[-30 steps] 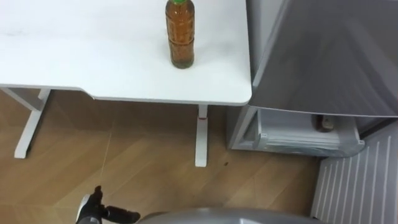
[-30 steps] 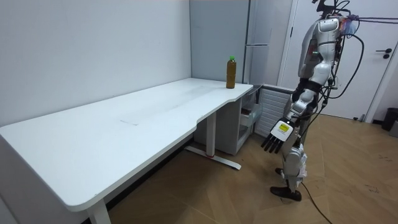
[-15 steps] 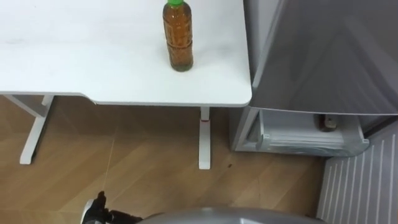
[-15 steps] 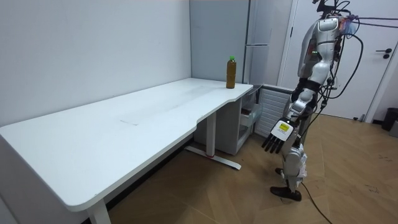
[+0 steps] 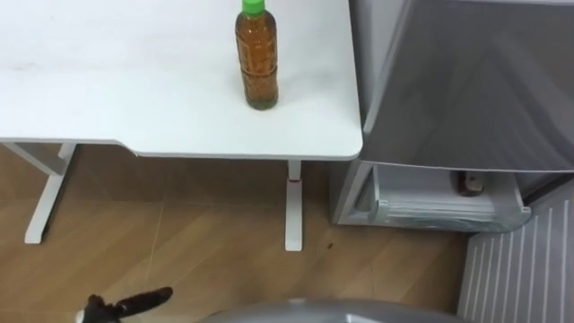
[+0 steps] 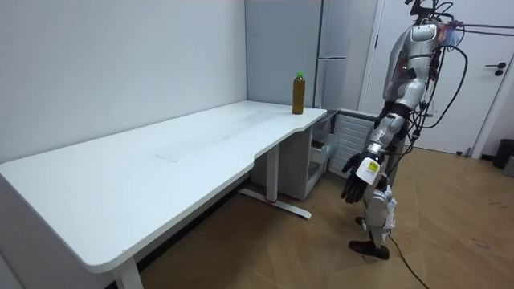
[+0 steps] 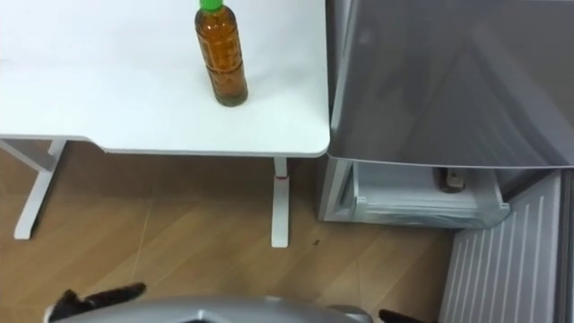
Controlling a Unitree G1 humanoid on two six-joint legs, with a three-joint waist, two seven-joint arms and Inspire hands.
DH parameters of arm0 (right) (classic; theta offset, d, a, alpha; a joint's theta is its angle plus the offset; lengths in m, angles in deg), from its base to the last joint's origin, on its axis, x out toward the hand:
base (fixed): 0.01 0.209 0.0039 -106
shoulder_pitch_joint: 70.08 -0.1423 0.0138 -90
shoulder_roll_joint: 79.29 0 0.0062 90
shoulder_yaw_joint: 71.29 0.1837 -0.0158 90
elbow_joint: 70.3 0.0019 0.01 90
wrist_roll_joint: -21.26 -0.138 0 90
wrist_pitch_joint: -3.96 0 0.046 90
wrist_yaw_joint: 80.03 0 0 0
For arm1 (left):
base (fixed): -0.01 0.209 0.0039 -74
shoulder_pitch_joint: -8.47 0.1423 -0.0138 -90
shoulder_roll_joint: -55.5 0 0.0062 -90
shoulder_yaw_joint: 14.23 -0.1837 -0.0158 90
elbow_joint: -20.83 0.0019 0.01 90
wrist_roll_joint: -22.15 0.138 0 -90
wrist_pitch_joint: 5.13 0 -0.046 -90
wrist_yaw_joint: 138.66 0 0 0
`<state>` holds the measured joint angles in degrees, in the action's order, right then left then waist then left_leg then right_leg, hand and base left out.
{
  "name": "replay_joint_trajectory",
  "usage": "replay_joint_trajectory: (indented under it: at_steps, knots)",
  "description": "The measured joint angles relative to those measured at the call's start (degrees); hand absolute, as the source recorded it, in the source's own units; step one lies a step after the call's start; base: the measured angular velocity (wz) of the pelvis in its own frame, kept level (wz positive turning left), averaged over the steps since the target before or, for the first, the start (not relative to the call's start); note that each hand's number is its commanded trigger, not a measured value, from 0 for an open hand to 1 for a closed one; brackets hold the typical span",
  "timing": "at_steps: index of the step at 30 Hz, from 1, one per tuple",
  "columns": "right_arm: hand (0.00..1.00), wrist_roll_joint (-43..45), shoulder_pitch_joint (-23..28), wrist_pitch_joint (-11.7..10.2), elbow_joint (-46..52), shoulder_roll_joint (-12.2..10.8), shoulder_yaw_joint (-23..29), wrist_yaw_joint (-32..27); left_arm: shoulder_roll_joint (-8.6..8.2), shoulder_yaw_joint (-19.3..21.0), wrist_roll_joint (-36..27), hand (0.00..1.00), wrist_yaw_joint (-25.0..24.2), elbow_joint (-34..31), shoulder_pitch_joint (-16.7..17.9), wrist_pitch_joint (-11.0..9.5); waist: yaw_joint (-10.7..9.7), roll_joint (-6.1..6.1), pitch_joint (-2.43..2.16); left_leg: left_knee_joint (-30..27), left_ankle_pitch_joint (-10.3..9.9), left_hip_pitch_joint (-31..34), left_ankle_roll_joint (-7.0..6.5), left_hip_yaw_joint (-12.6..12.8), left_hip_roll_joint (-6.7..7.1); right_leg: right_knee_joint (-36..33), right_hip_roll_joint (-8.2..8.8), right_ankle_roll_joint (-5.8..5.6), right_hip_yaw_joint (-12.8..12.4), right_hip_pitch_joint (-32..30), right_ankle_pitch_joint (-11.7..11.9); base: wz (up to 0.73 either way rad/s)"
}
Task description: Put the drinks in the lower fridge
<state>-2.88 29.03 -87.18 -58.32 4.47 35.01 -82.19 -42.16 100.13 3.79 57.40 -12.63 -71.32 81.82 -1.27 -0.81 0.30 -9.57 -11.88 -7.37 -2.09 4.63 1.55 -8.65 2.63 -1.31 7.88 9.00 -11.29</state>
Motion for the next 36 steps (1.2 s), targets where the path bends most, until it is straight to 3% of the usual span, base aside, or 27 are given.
replay_joint_trajectory:
  at_steps: [2, 9, 14, 17, 25, 29, 34, 36]
  knots:
    - [0.0, -0.24, 0.48, 0.01, 0.1, -0.01, 1.22, -0.46, 0.07, 1.6, -2.4, 0.0, 3.73, -4.18, -0.35, -0.5, 0.02, 0.12, -0.06, -0.01, -0.05, -0.06, -0.04, 0.05, -0.01, -0.13, 0.0, -0.01, 0.05, -0.02, 0.0, -0.05]
    - [0.0, 0.37, -0.21, 0.0, 0.11, -0.03, 1.28, -0.98, -0.16, 1.87, -2.24, 0.0, 15.5, -17.34, -1.82, -3.24, 0.03, 0.47, -0.34, 0.03, -0.1, -0.05, -0.04, -0.06, -0.02, -0.4, -0.1, 0.0, -0.18, 0.04, 0.01, -0.01]
    - [0.0, 0.11, -0.82, 0.01, 0.42, -0.2, 1.14, -1.85, -0.48, 1.58, -2.21, 0.0, 22.99, -32.33, -1.86, -4.73, 0.22, 0.65, -0.42, -0.01, -0.12, -0.22, -0.03, -0.47, -0.07, -0.99, -0.16, 0.03, -0.19, 0.05, 0.04, 0.02]
    - [0.0, 1.03, -1.48, -0.01, 0.48, -0.2, 1.22, -1.79, -0.45, 1.58, -0.37, 0.0, 25.02, -40.15, -1.88, -5.39, 0.21, 0.79, -0.44, 0.01, -0.12, -0.27, -0.03, -0.7, -0.07, -1.06, -0.18, 0.03, -0.11, 0.04, 0.04, 0.02]
    - [0.0, 3.79, -1.42, -0.58, 0.41, -0.41, 0.58, -0.15, 0.12, 0.69, 5.44, 0.0, 24.25, -58.35, -1.89, -6.36, -0.07, 0.92, -0.35, -0.21, -0.11, -0.04, -0.02, -1.55, 0.01, -0.96, -0.19, 0.04, 0.36, 0.16, 0.04, 0.03]
    - [0.0, 3.7, -1.2, -0.71, 0.44, -0.45, 0.56, 0.91, 0.45, -1.67, 5.65, 0.0, 19.45, -65.88, -1.9, -6.47, -0.48, 1.18, -0.33, -0.26, -0.28, 0.75, -0.04, -1.64, -0.04, -1.02, -0.19, 0.03, 0.21, -0.01, 0.04, 0.0]
    - [0.0, 3.8, -1.21, -0.72, 0.42, -0.45, 0.56, 2.06, 0.5, -2.85, 5.66, 0.0, 14.04, -68.45, -1.96, -6.46, -1.47, 1.43, 0.08, -0.3, -0.33, 0.96, 0.02, -1.62, -0.12, -1.06, -0.31, 0.03, 0.18, -0.64, 0.04, 0.0]
    - [0.0, 3.85, -1.16, -0.7, 0.17, -0.44, 0.6, 2.38, 0.58, -3.52, 5.65, 0.0, 12.81, -68.46, -2.01, -6.4, -2.17, 1.48, -0.03, -0.8, -0.33, 1.29, 0.01, -1.74, -0.06, -0.95, -0.28, 0.03, 0.27, -0.76, 0.04, 0.0]
